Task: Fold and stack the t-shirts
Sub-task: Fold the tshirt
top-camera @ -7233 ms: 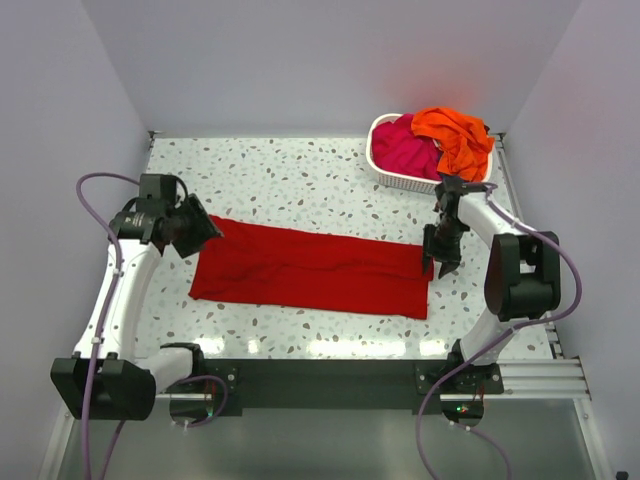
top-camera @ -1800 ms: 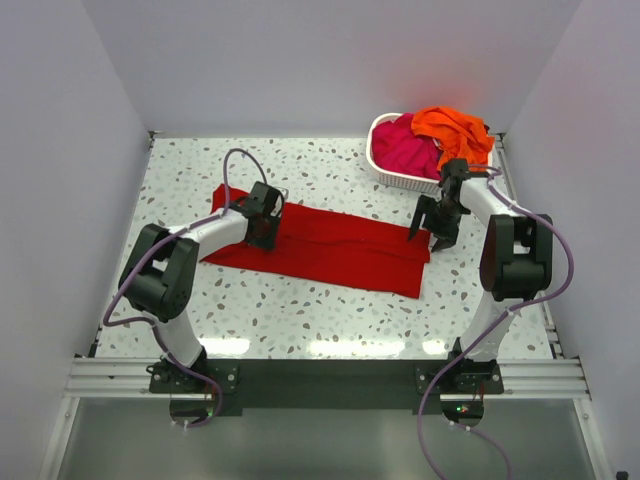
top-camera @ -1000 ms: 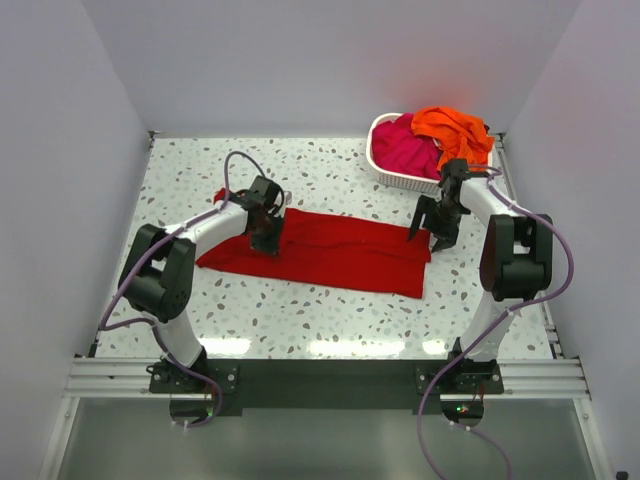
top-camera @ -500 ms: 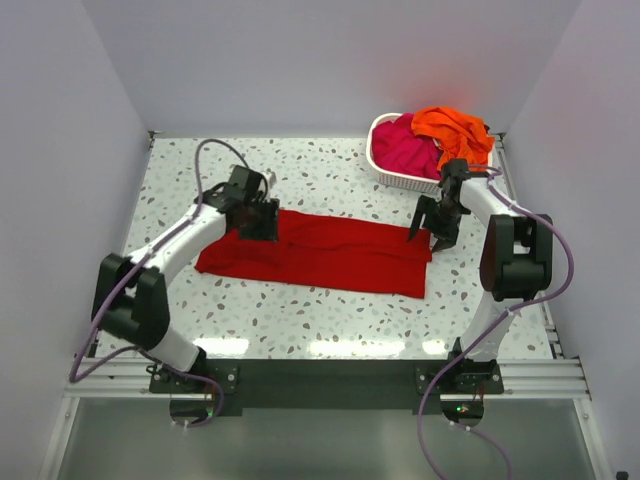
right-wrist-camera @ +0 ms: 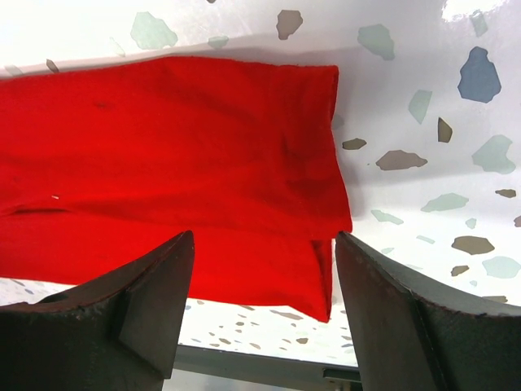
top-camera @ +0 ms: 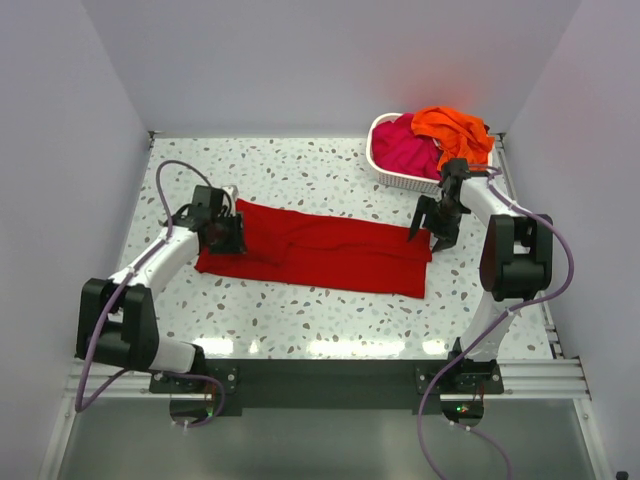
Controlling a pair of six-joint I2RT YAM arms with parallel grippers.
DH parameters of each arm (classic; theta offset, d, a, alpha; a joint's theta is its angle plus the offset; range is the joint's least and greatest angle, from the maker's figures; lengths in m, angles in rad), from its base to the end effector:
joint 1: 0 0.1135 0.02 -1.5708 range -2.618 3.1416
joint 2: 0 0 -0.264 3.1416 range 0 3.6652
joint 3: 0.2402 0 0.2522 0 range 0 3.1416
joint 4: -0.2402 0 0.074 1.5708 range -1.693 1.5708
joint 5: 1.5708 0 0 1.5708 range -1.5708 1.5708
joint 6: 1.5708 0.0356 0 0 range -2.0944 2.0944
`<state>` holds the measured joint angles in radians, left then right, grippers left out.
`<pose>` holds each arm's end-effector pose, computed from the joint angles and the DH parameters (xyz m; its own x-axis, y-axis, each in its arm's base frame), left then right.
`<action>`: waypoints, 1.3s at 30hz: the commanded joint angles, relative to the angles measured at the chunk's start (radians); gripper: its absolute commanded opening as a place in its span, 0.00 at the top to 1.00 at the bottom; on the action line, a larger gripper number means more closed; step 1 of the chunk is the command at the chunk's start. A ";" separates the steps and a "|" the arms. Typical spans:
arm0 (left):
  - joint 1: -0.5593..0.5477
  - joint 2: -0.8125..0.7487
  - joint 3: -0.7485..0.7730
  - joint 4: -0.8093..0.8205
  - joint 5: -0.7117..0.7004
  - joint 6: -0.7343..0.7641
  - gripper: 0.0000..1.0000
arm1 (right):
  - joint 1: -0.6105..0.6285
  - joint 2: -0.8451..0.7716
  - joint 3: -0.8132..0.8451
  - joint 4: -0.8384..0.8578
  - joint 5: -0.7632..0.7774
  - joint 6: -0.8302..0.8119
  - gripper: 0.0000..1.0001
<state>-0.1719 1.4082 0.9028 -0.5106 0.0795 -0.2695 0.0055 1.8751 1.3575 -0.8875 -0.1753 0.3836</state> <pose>0.2737 -0.0504 0.2149 -0.8636 -0.1194 -0.4898 -0.0189 0.9785 -0.2053 0.3596 0.0082 0.1887 -0.9274 0.3634 -0.0886 0.3374 0.9150 0.2212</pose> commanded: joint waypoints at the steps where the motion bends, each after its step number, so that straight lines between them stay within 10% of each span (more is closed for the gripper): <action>1: 0.034 0.012 -0.016 0.064 -0.026 0.029 0.53 | -0.002 -0.036 0.031 -0.021 -0.009 -0.006 0.26; 30: 0.086 0.158 -0.001 0.122 -0.129 0.012 0.62 | -0.004 -0.001 0.058 -0.041 -0.001 -0.011 0.26; 39: 0.086 0.164 0.019 0.106 -0.124 0.013 0.86 | -0.002 0.004 0.058 -0.036 -0.003 -0.009 0.26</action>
<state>-0.0921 1.5738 0.8764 -0.4297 -0.0563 -0.2676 0.0055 1.8763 1.3819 -0.9085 -0.1749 0.3809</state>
